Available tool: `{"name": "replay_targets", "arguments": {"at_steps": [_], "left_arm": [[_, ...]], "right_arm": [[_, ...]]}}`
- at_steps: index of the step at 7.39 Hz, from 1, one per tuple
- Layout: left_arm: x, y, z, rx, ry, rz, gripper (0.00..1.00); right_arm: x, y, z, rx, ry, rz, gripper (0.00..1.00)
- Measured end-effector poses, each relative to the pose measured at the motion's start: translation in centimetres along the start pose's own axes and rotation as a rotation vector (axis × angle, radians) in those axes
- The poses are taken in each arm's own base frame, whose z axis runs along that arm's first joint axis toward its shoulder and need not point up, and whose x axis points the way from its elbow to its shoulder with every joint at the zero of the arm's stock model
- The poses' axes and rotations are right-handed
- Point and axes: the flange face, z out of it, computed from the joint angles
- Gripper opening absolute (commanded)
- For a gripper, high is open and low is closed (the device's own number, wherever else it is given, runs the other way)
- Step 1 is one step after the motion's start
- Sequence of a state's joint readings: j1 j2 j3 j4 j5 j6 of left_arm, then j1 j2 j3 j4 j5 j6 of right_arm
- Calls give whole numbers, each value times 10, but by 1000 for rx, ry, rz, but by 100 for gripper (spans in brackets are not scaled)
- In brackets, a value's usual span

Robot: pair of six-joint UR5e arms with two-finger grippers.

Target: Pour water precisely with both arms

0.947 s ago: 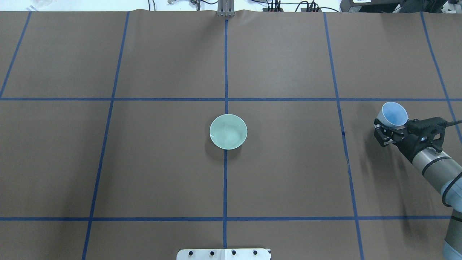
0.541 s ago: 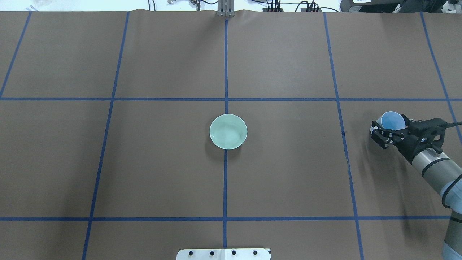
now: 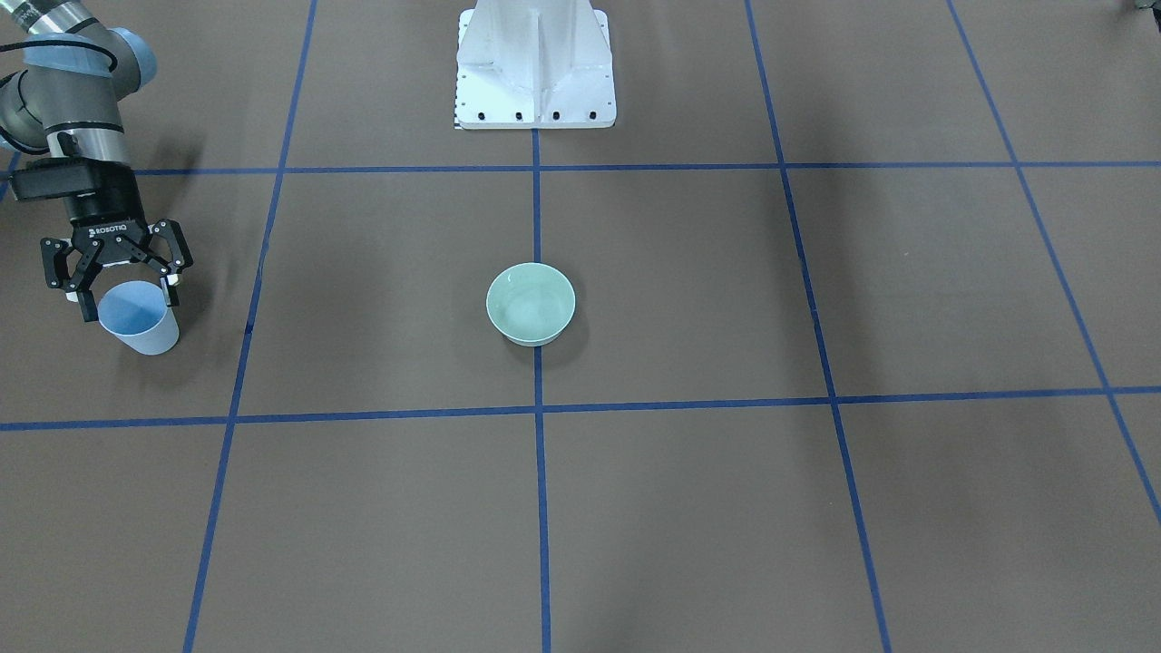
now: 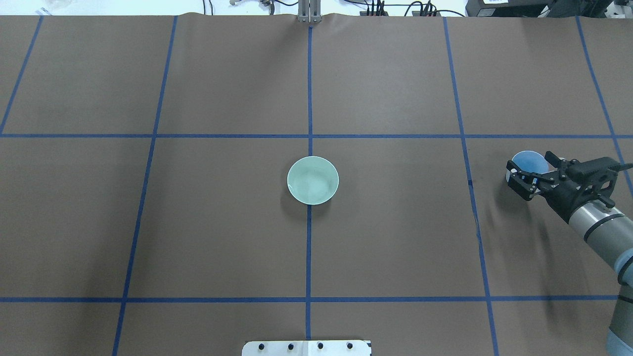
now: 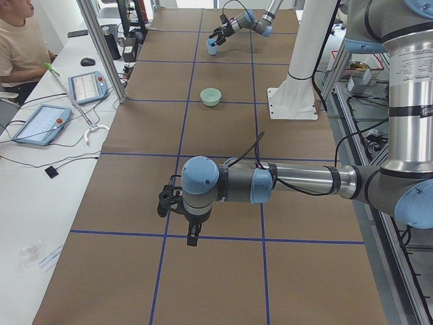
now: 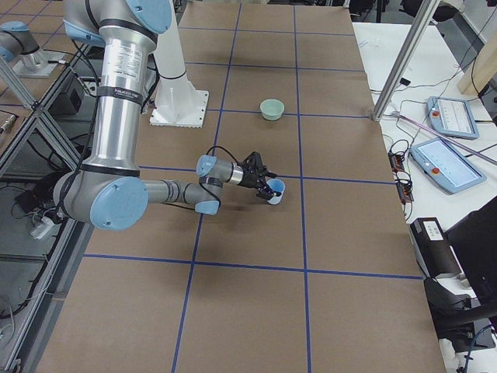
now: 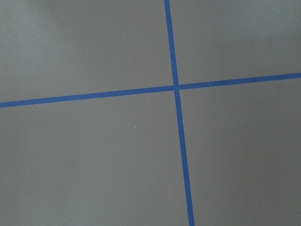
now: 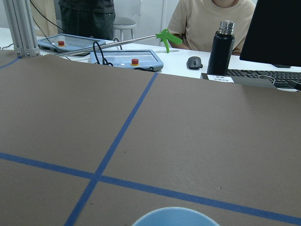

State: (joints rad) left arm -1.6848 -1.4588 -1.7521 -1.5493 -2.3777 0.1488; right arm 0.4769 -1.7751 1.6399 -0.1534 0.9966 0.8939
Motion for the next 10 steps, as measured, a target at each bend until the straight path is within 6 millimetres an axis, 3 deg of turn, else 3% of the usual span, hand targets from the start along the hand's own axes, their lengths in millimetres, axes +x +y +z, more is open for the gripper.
{"name": "replay_targets", "arguments": {"at_steps": [3,6,8,10], "left_arm": [[0,0,-1,2,0,0,100],[15,-15,-11,43,34,42,100],[37,-35,-21,123,36,152,100],[81,-71,-19,140,53,166,100]], "right_arm": [[37,-47,9,-91,-27,7,100],[71,-115,47,-271,2,-11,100],[99,-169,67,-414,18,-38,100],[154,-221,61,-572,5,-68,100]]}}
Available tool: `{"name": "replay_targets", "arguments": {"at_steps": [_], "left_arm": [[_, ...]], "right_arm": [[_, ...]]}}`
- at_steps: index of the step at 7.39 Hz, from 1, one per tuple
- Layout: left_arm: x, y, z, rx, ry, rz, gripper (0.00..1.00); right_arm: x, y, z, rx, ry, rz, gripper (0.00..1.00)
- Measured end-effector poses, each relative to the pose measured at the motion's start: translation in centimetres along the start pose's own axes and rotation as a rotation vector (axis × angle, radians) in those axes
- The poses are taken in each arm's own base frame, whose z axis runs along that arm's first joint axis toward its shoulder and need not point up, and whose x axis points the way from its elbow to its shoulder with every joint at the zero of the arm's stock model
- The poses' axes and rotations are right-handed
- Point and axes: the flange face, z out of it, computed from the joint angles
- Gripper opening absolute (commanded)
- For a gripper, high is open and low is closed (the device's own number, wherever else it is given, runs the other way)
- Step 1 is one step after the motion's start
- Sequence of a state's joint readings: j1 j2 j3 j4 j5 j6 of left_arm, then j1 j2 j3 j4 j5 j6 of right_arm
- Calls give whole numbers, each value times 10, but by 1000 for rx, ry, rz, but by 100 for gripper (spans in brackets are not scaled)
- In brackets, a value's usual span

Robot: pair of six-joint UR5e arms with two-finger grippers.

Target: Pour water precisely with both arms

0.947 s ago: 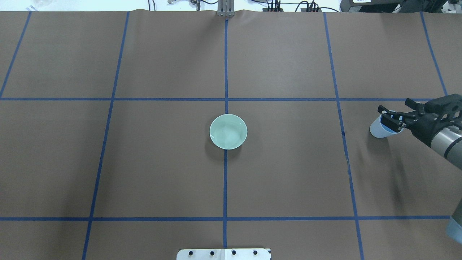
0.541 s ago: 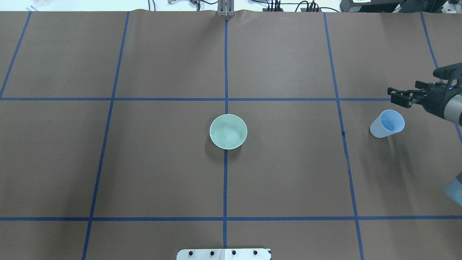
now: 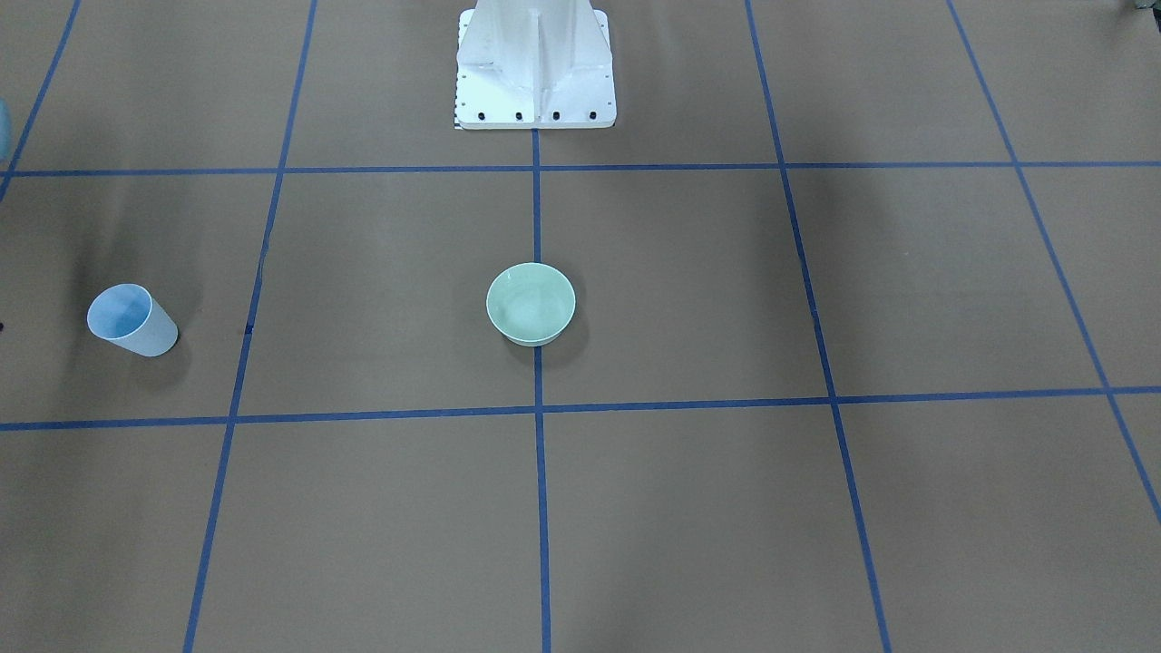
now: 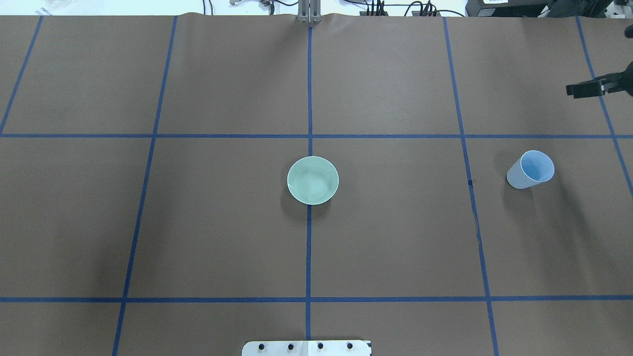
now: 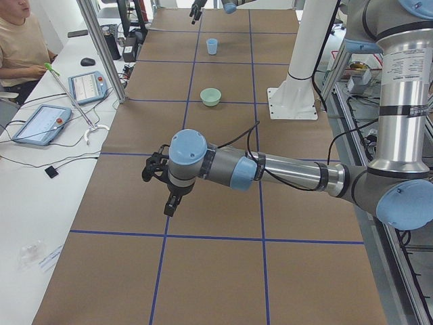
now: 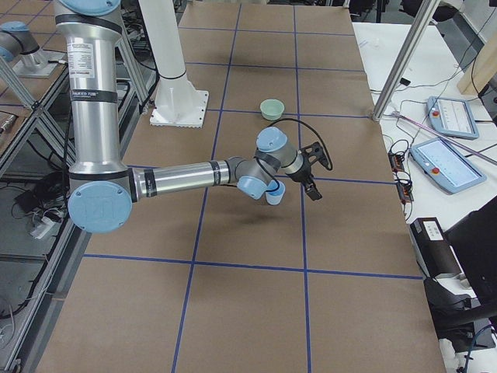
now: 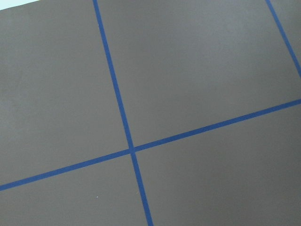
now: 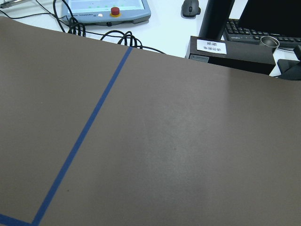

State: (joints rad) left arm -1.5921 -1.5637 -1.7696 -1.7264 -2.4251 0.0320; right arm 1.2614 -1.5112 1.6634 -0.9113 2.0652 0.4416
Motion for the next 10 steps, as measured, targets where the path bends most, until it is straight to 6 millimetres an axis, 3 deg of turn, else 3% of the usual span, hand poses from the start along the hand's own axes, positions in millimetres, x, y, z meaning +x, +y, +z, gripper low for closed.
{"name": "replay_targets", "arguments": {"at_steps": [2,4,6,8,10], "left_arm": [[51,-43,17,-3,30,-61,100],[107,-70,36,27,81,-43,100],[169,-77,73,16,158,33,100],[257,-89,111,-34,207,-48,100],[358,-94,153,-50,197,-133,100]], "right_arm": [[50,-20,-29,-126,-7,23,100],[94,-19,-49,-243,-38,27,100],[146,10,-55,-345,-48,-21,100],[203,53,-44,-414,-47,16,99],[222,78,-39,-443,-39,63,100]]}}
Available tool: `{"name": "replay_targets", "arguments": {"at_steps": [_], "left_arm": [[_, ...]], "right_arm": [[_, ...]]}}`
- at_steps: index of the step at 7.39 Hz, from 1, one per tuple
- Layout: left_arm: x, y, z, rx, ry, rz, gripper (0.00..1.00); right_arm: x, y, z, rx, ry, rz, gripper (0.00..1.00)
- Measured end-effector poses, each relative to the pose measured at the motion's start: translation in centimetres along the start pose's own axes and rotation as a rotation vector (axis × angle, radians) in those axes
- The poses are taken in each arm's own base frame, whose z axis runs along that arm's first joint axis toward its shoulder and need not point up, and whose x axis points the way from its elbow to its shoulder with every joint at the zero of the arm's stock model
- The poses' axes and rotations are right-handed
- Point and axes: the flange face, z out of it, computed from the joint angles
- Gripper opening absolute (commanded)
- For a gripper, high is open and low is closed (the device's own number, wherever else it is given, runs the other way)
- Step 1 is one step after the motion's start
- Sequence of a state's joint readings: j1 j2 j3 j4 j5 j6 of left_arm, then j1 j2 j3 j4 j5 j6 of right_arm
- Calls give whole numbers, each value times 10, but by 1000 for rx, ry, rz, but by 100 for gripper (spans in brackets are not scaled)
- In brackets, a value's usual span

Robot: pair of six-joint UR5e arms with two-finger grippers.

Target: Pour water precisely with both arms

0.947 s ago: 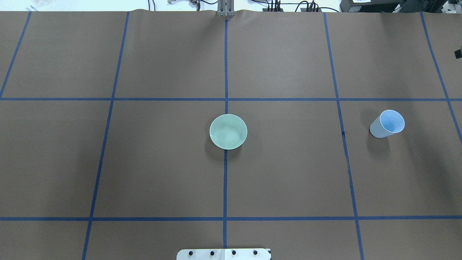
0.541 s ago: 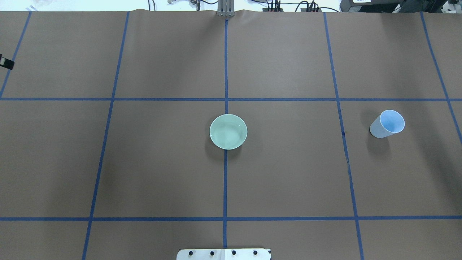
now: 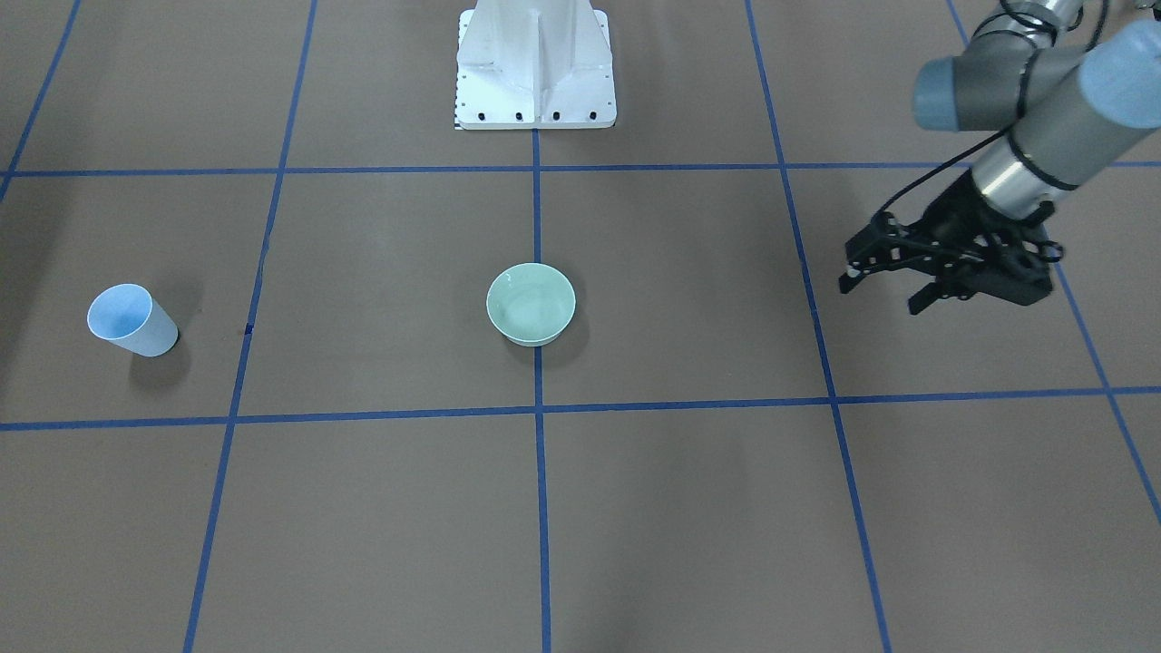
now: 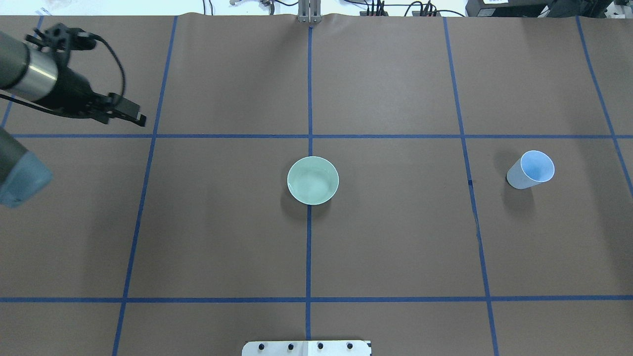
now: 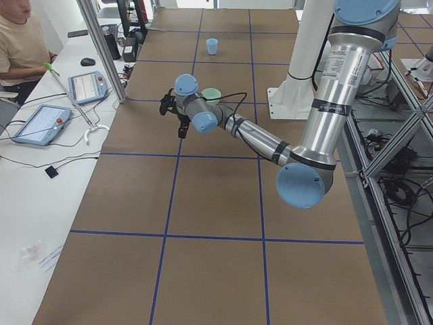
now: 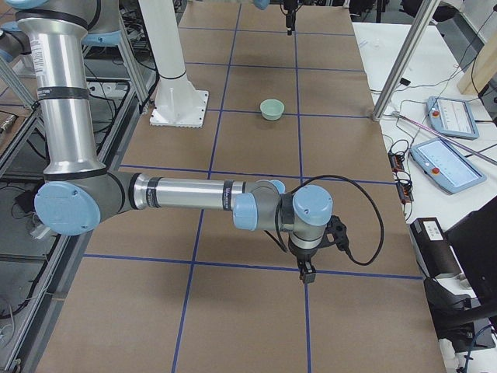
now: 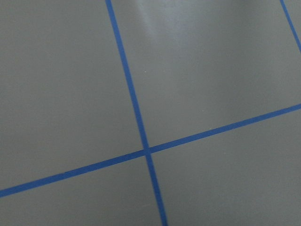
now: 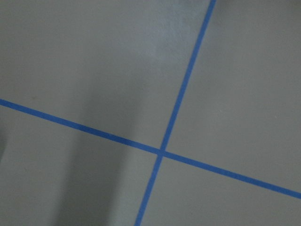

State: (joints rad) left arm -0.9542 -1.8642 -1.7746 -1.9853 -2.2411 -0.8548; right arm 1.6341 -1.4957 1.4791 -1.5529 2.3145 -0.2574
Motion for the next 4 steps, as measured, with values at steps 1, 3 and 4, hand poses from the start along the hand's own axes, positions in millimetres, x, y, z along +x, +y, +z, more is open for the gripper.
{"name": "replay_targets", "arguments": {"at_steps": [1,3,4], "left_arm": [[49,5,30,-9,11,-42,100],[140,9,83,0,8,-130,100],[184,9,106,4,-14,-170,100]], "right_arm": [[4,6,4,-7,1,12,100],[5,9,5,-10,4,18,100],[5,9,5,-10,5,18,100]]}}
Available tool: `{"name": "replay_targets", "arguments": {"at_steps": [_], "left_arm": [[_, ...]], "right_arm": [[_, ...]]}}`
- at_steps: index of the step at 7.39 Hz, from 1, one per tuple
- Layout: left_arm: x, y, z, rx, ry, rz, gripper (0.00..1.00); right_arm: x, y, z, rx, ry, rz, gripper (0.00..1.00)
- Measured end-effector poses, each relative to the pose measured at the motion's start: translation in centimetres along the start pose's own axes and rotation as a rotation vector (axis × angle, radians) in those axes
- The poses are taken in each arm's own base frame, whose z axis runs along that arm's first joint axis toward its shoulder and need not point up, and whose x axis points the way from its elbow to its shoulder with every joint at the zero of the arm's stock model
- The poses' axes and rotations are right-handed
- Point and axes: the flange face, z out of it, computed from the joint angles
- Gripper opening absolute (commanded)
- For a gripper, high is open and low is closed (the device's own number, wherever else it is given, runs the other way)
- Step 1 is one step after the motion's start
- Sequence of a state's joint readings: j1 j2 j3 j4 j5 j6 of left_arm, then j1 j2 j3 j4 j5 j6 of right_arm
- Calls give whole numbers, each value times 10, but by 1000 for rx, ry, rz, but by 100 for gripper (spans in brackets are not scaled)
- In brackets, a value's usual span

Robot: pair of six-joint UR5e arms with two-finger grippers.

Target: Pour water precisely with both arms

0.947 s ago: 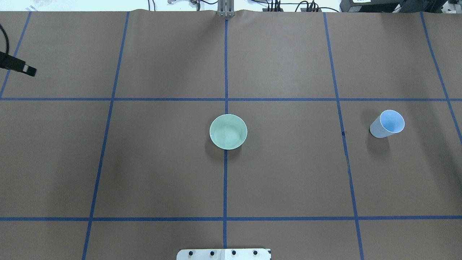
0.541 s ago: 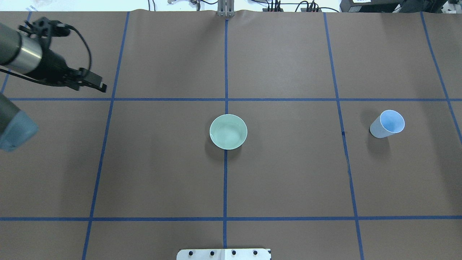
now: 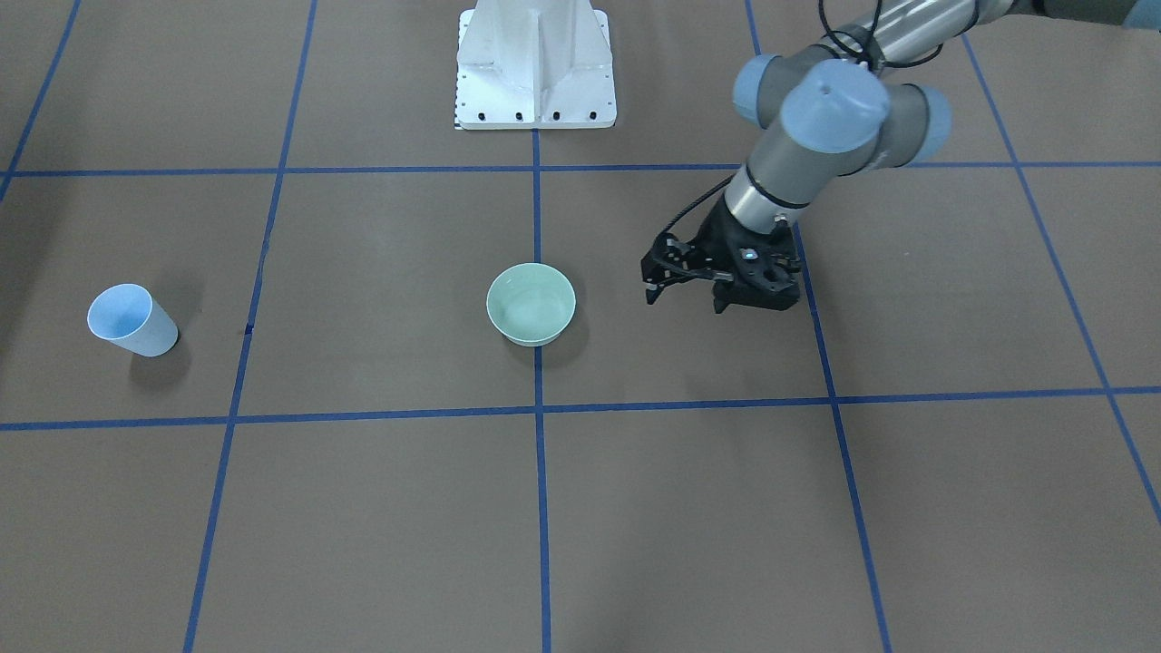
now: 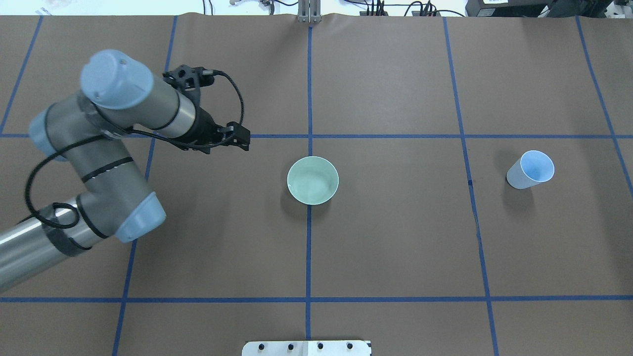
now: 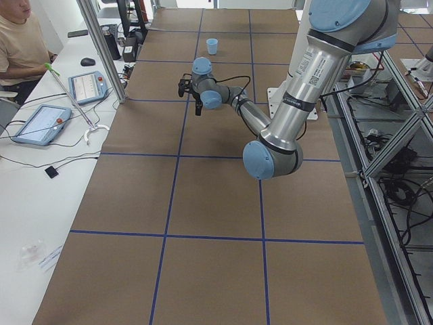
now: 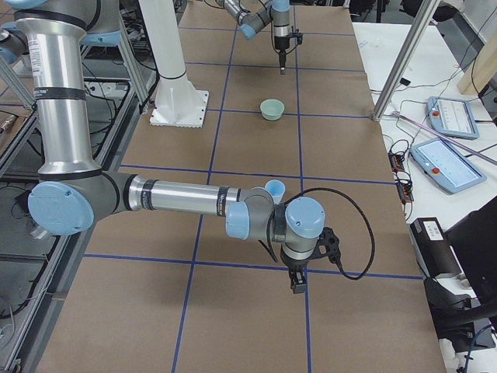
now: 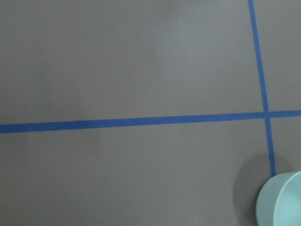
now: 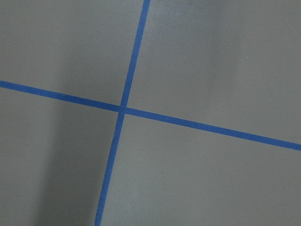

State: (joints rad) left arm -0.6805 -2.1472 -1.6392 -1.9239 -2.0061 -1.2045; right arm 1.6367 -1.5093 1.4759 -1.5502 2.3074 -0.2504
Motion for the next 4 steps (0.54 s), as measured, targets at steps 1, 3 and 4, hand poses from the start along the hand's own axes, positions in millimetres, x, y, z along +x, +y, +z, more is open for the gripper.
{"name": "replay_targets", "arguments": {"at_steps": [1,3,4], "left_arm": [[40,8,15,2,-41,-32,100],[91,34,40,2,-135,-58,98],[100,43,54,-1,-165,-71,92]], "right_arm": [[0,0,0,1,0,0,100],[0,0,0,4,2,-4,100],[0,0,0,6,3,-5,100]]}}
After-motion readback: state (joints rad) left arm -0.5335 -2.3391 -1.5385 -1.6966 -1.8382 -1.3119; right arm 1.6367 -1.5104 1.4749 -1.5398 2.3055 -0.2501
